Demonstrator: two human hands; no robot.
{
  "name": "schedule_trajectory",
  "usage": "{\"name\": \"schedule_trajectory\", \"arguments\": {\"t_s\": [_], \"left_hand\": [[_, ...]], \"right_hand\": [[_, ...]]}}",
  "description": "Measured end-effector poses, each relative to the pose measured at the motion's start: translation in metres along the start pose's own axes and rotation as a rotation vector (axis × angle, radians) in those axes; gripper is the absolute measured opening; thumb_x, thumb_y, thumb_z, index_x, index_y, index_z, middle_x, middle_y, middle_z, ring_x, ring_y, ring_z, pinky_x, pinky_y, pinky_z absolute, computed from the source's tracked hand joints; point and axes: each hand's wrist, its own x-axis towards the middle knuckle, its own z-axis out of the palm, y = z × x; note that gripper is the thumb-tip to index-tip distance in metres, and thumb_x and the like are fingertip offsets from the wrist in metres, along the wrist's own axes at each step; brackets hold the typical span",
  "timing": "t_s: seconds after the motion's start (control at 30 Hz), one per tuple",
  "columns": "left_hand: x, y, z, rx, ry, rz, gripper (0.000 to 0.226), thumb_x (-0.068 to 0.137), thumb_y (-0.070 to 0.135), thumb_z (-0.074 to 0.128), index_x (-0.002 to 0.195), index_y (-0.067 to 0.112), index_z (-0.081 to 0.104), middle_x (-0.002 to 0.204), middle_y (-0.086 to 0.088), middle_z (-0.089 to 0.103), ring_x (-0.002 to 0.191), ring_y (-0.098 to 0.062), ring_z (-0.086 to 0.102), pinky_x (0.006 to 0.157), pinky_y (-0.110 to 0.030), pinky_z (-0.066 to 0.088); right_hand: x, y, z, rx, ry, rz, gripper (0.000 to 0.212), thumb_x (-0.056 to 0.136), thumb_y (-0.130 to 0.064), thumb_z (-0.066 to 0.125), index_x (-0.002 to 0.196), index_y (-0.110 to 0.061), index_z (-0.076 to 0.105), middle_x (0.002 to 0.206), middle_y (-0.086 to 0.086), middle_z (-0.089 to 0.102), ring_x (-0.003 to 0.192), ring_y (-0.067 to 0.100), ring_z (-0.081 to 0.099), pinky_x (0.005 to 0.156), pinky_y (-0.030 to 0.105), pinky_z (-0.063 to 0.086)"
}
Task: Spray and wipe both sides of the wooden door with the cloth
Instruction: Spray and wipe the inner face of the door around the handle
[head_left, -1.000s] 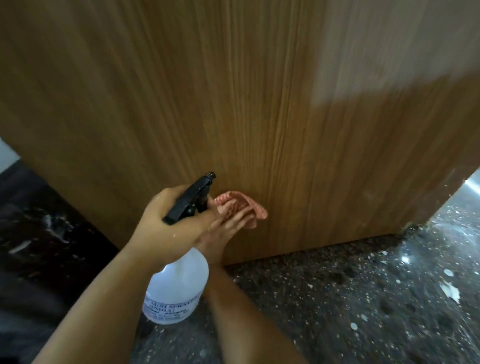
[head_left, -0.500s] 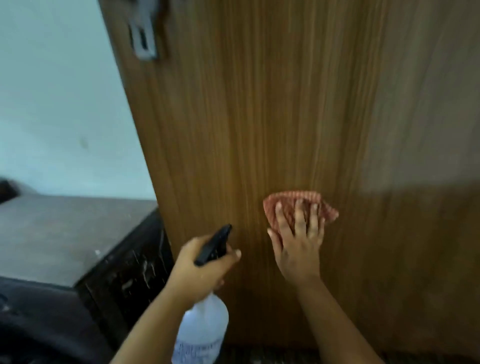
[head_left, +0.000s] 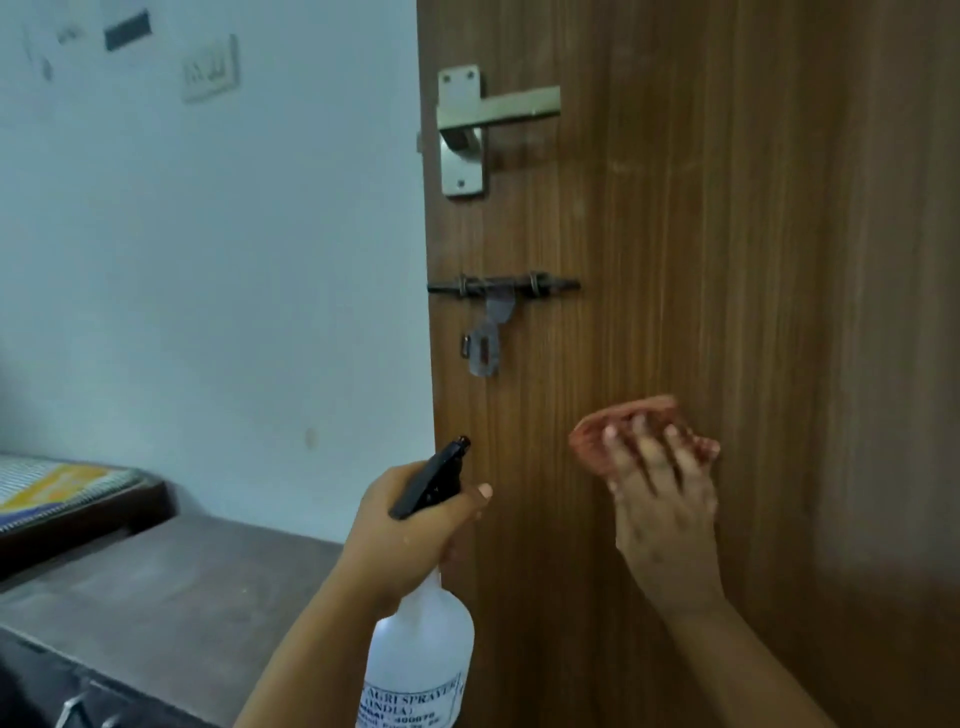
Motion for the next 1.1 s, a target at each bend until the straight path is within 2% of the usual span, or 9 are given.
{"name": "schedule_trajectory", "arguments": {"t_s": [0.13,0.23,0.4,0.6,0.7,0.87,0.97,1.03,1.1], "left_hand": [[0.018,0.039,-0.013,-0.021,-0.023,0.006,0.025,0.088,0.017,0.073,0.080,-0.004,0.064,0.067,-0.010,0.064,0.043,-0.013,0.051,0.045,-0.022,0.045],[0.030,0.054,-0.020,-0.007,-0.031,0.002,0.027,0.089,0.021,0.073,0.077,-0.001,0.064,0.063,-0.011,0.061,0.043,-0.016,0.049,0.046,-0.022,0.045],[0.048,0.059,-0.023,0.002,-0.033,-0.005,0.029,0.089,0.029,0.073,0.080,0.003,0.066,0.063,-0.005,0.065,0.046,-0.016,0.052,0.049,-0.024,0.047],[0.056,0.044,-0.032,0.031,0.011,-0.009,0.028,0.088,0.027,0.075,0.082,0.001,0.065,0.067,-0.008,0.067,0.044,-0.015,0.052,0.049,-0.022,0.045],[0.056,0.034,-0.035,0.022,0.072,0.023,0.031,0.088,0.029,0.075,0.088,0.000,0.066,0.075,-0.012,0.071,0.043,-0.015,0.053,0.049,-0.023,0.047],[0.053,0.025,-0.042,0.019,0.054,0.016,0.026,0.088,0.031,0.074,0.086,0.006,0.068,0.079,-0.014,0.071,0.047,-0.013,0.054,0.051,-0.022,0.047],[0.050,0.026,-0.047,0.012,0.039,0.019,0.026,0.088,0.031,0.074,0.085,0.005,0.068,0.079,-0.013,0.071,0.046,-0.013,0.054,0.051,-0.022,0.047],[0.049,0.027,-0.049,0.007,0.029,0.023,0.027,0.088,0.031,0.074,0.087,0.004,0.068,0.077,-0.011,0.071,0.045,-0.013,0.054,0.050,-0.022,0.047],[0.051,0.029,-0.049,0.000,0.024,0.033,0.028,0.088,0.030,0.074,0.087,0.003,0.067,0.076,-0.009,0.070,0.044,-0.013,0.053,0.049,-0.022,0.047]], "right_hand": [[0.079,-0.015,-0.026,0.302,0.338,0.355,0.048,0.103,-0.024,0.042,0.149,-0.015,0.041,0.153,0.013,0.038,0.130,0.039,0.038,0.109,0.042,0.024],[0.110,-0.032,-0.044,0.493,0.393,0.439,0.050,0.104,-0.026,0.041,0.153,-0.018,0.033,0.156,0.010,0.032,0.137,0.033,0.029,0.110,0.036,0.019],[0.133,-0.062,-0.049,0.442,0.388,0.124,0.054,0.103,-0.029,0.043,0.154,-0.021,0.029,0.157,0.006,0.031,0.131,0.019,0.025,0.110,0.024,0.016],[0.146,-0.092,-0.026,-0.046,0.193,-0.322,0.058,0.093,-0.021,0.054,0.149,-0.027,0.040,0.157,0.002,0.028,0.119,0.032,0.037,0.094,0.049,0.037],[0.139,-0.103,-0.006,-0.121,0.129,-0.289,0.059,0.092,-0.016,0.055,0.149,-0.020,0.042,0.157,0.004,0.035,0.117,0.033,0.038,0.092,0.053,0.046],[0.094,-0.098,0.017,-0.090,0.023,-0.207,0.056,0.093,-0.024,0.036,0.148,-0.014,0.043,0.151,0.005,0.044,0.109,0.032,0.045,0.084,0.047,0.051],[0.078,-0.080,0.012,-0.080,-0.037,-0.339,0.052,0.091,-0.026,0.042,0.141,-0.015,0.053,0.145,0.004,0.050,0.105,0.028,0.047,0.084,0.048,0.053],[0.085,-0.070,-0.002,-0.060,0.001,-0.423,0.049,0.090,-0.026,0.044,0.136,-0.014,0.057,0.139,0.004,0.056,0.103,0.026,0.046,0.080,0.048,0.053],[0.108,-0.068,-0.020,-0.011,0.088,-0.444,0.046,0.093,-0.025,0.045,0.135,-0.011,0.058,0.139,0.006,0.055,0.104,0.026,0.045,0.086,0.043,0.048]]}}
